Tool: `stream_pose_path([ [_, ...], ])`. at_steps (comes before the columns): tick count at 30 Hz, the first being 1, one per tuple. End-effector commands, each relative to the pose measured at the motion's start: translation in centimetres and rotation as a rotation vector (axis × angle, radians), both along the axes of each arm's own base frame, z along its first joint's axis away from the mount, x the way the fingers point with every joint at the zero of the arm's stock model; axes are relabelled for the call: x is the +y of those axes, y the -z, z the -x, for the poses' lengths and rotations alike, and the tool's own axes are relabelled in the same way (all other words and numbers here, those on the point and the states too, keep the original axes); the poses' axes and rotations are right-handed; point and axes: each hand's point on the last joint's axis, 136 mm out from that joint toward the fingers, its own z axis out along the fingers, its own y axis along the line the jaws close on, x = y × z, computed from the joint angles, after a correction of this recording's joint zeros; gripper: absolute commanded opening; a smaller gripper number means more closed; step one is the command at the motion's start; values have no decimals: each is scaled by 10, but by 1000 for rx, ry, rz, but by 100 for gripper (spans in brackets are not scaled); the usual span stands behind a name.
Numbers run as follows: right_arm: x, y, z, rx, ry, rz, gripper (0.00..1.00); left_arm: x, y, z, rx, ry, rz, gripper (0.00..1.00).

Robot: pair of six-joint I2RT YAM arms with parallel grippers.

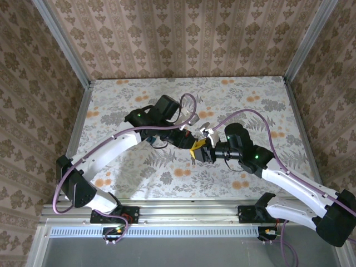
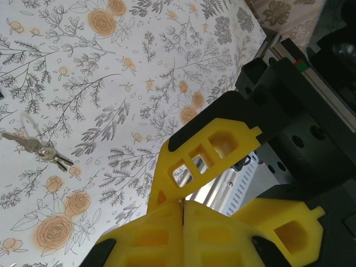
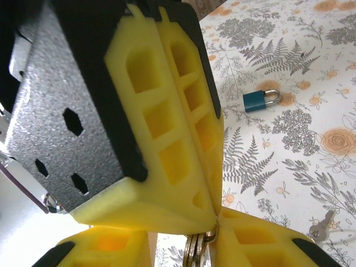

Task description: Unlock with the key

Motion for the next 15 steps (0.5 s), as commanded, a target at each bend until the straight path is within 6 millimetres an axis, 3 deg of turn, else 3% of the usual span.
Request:
stream_pose_path([
  [1,3,-17,-1,-34,-16,-18,31,-5,-6,2,-20,32,14,0],
  [2,2,-16,-1,-33,-9,-13,36,-6,-6,1,-21,32,15,0],
  [3,0,-16,-3,-36,7,-6,46,-6,-5,1,-22,30,12,0],
  [4,-2,-15,-4,-37,20,-3,48,-6,-5,0,-20,29,12,0],
  [10,-3,-20,2,-47,3,-15,40,-6,-3,1,-17,31,10,0],
  [14,-3,-18,5,-32,-10,-5,42,-6,-2,1,-13,29,6,0],
  [15,-2,-18,6,-29,-20,-6,34,-6,-2,1,-12,28,7,0],
])
